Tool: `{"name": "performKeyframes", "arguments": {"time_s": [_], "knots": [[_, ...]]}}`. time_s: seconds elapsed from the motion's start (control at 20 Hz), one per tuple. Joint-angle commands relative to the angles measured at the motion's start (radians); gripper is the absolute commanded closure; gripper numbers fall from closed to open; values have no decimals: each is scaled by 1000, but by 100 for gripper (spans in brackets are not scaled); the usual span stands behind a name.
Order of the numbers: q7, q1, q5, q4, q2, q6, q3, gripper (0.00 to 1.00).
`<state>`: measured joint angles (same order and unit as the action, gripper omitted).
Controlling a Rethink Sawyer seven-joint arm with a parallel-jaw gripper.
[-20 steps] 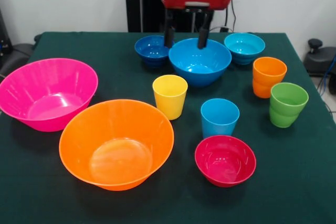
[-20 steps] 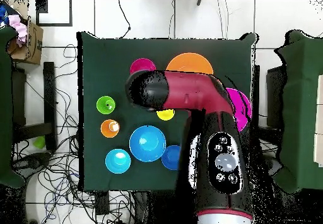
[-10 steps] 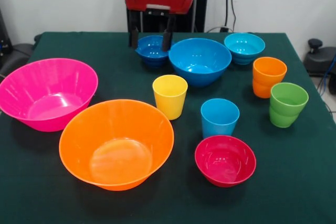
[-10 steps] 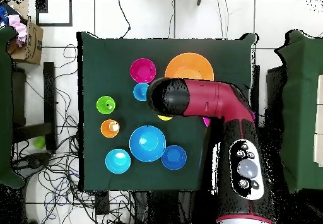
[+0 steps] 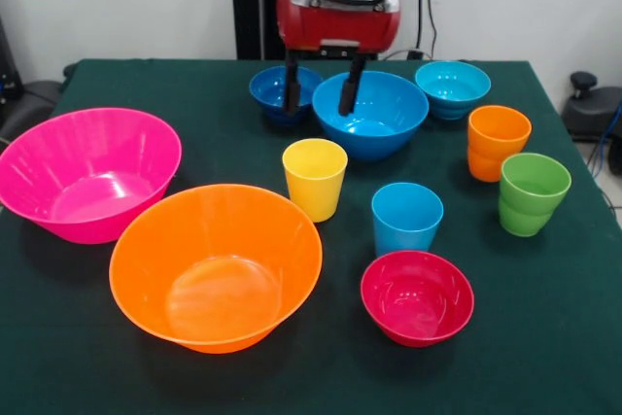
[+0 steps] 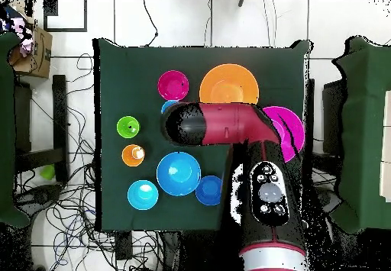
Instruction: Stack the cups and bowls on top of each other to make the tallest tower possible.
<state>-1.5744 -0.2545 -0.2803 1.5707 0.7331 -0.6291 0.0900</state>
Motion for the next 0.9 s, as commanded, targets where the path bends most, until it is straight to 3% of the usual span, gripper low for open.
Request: {"name": "performKeyframes", "arguments": {"time_s": [0.05,0.45,0.65,0.9], "knots": [[-60,50,-53,49,-74,38,51,0],[-57,45,-47,25,-103,72,49,0],[-34,12,-23,42,-109,79,82,0],[-41,11,-41,33,-139,125,78,0]]}}
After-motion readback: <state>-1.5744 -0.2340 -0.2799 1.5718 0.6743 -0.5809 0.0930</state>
